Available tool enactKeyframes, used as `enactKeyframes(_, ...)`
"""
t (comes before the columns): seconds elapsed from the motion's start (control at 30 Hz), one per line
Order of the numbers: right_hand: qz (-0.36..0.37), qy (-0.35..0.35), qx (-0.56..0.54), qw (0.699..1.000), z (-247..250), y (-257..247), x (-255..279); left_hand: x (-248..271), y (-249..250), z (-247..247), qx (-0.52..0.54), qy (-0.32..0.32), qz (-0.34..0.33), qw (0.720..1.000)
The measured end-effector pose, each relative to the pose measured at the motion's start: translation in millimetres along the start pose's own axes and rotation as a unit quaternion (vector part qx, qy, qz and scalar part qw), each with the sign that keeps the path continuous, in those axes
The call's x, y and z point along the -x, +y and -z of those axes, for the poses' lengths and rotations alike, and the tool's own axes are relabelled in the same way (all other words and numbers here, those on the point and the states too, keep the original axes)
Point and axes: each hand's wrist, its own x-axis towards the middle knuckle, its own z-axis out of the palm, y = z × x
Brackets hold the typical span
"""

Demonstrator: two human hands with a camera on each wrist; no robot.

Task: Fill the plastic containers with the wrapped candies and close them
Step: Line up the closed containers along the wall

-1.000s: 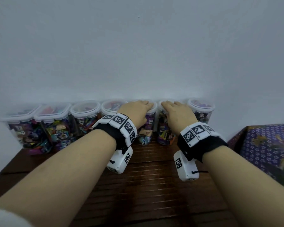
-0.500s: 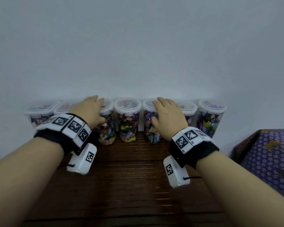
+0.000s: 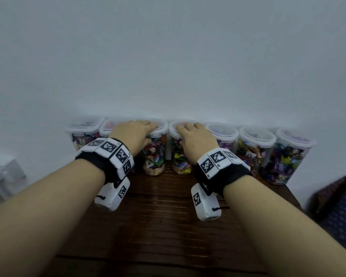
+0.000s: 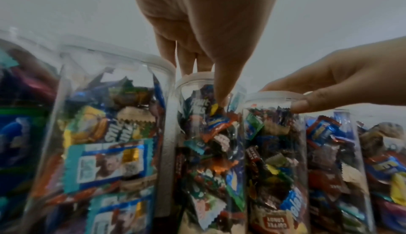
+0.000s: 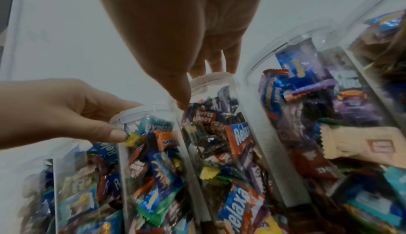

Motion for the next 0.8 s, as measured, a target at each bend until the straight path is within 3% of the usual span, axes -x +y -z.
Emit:
enactKeyframes(0.23,-0.013,-0.019,0.009,1.000,5.4,-5.5,-4.4,12.3,-15.1,-5.7,-0.021,0.022,-0.032,0.999)
enactKeyframes(0.4,-0.040,0.019,0.000,0.999,3.8,-8.9,8.7,26.6,-38.3,-13.7,-0.005,0.051,0.100,0.994)
enactKeyframes(0.5,-0.014,0.052,-0.008,0.998,5.7,-20.7,9.7,33.6,-57.7,-16.7,-0.023,0.036,0.145,0.988)
enactKeyframes(0.8,0.055,0.031,-0.027,0.998,-3.2,-57.2,-10.3,34.8,-66.1,-25.0,0.001,0.039,0.119,0.992)
